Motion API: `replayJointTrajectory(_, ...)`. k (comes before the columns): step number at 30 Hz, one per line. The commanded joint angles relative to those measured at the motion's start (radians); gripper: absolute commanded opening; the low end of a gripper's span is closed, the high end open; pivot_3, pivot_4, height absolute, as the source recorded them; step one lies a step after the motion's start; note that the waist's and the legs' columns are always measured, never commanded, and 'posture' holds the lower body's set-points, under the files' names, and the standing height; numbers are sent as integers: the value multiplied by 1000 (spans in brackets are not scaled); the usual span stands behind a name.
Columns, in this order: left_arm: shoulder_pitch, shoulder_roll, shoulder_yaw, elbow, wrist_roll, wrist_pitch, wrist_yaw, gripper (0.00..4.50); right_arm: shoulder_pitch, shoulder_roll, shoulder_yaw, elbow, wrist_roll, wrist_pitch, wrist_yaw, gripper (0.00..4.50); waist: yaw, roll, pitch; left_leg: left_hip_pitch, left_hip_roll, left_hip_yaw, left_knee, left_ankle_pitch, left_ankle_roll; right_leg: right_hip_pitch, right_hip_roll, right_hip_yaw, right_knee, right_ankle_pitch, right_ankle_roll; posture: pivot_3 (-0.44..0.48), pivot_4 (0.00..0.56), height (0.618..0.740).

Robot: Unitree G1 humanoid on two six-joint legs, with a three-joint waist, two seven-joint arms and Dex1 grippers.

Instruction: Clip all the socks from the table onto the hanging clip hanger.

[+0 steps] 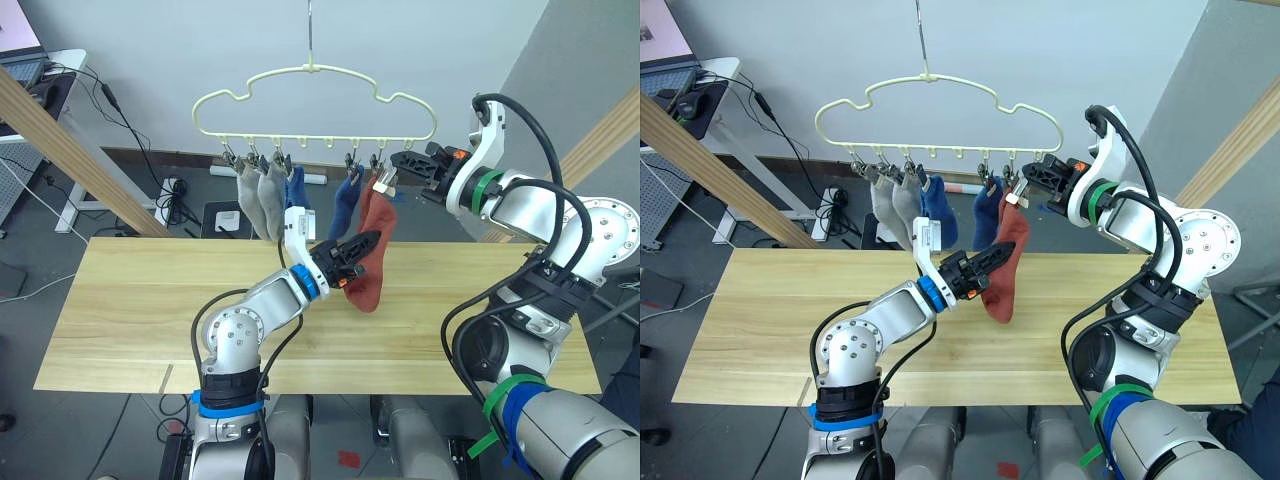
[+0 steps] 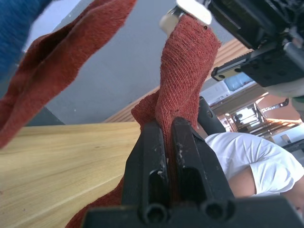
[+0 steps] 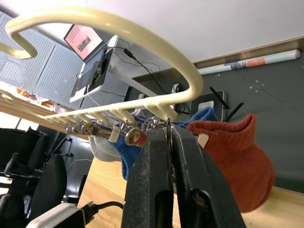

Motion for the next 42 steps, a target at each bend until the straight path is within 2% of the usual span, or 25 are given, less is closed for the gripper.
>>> replayJointTrajectory(1,-25,9,-3,-2,-20,-7,-15,49,-3,2,-2,-37,49,8,-15,0,0,0,0,0,0,0,0,0,0,0,0,0,0,0,0,106,366,740)
replayJointTrajectory(8,-57,18,-4,20,-17,-17,-21,49,21,-7,22,-51,93,8,-34,0,-5,0,0,0,0,1,0,0,0,-1,0,0,0,0,0,105,363,740)
replayJointTrajectory(16,-106,0,4,5,-33,-22,5,49,68,-50,107,-96,105,8,-6,0,-8,0,0,-1,0,3,0,0,0,-1,0,0,-1,0,0,110,361,740)
replayJointTrajectory(17,-102,-2,4,0,-36,-19,7,0,70,-51,109,-99,103,8,-3,403,-9,0,0,-1,0,5,0,0,0,-1,0,0,-1,0,0,110,360,740)
replayJointTrajectory(19,-89,-2,-1,-13,-38,-12,8,0,72,-50,106,-102,104,8,3,799,-10,0,0,-1,0,5,0,0,0,-1,0,0,-1,0,0,108,362,740)
replayJointTrajectory(26,-55,4,-18,-41,-47,-1,15,0,68,-51,66,-93,114,8,5,3343,-16,0,1,-3,1,6,0,0,0,-4,0,1,0,0,0,106,366,740)
replayJointTrajectory(29,-52,17,-55,-44,-5,-23,-4,0,67,-66,42,-103,109,4,12,4409,-16,0,1,-4,1,6,0,0,0,-5,0,1,0,0,0,103,367,740)
replayJointTrajectory(32,-45,51,-112,-48,62,-73,-50,0,86,-81,3,-133,114,6,4,4461,-15,0,1,-5,0,7,0,0,0,-5,0,1,0,0,0,93,368,740)
replayJointTrajectory(38,-11,93,-159,-28,120,-109,-105,1710,228,-110,-31,-281,192,8,12,4500,-17,0,1,-7,2,15,0,0,1,-9,0,3,0,0,0,77,366,740)
replayJointTrajectory(42,50,162,-185,-21,176,-125,-149,2917,385,-156,49,-398,184,-37,59,4500,-19,0,1,-7,3,18,0,-1,1,-10,0,5,0,0,0,72,366,740)
